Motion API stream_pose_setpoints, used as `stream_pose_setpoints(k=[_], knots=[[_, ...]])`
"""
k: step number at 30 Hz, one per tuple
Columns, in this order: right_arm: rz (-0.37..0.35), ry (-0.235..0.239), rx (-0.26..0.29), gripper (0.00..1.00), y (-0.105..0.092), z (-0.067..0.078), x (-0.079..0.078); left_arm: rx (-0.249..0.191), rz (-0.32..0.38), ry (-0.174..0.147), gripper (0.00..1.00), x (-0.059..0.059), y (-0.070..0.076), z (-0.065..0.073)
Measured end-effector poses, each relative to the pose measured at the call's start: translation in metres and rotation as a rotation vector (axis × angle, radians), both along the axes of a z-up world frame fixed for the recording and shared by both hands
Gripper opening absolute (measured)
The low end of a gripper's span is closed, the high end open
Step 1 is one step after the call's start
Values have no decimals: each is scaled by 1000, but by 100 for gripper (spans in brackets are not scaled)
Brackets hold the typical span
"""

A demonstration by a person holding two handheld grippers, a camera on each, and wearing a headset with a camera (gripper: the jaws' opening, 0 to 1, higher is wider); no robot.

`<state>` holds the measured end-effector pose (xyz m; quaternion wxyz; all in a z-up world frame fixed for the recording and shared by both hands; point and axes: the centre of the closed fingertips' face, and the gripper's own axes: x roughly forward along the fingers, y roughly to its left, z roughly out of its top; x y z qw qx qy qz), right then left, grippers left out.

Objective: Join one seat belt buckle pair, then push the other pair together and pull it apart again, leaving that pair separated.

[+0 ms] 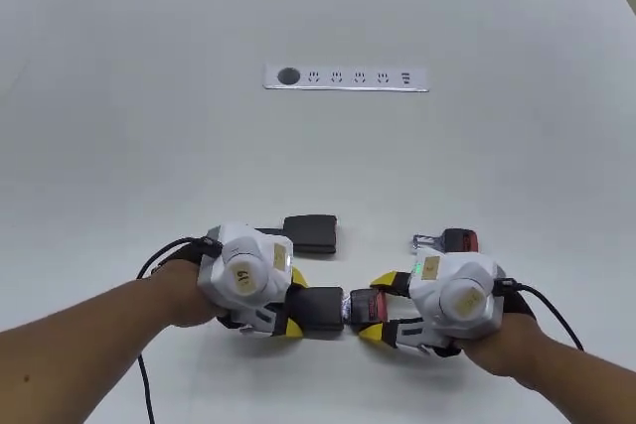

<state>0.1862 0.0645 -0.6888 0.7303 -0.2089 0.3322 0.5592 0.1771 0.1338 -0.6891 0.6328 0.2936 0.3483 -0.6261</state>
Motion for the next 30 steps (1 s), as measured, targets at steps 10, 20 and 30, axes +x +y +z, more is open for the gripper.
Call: stream_pose_setpoints(k=[10,20,30], knots=[[8,-11,-2,34,-1,-1,0,4,-10,4,32,0,2,1],[18,-10,18,34,-2,0,2,-9,-9,2,32,3,3,0],[40,-8,32,33,0,-3,0,-44,-28,7,32,5,4,-1]])
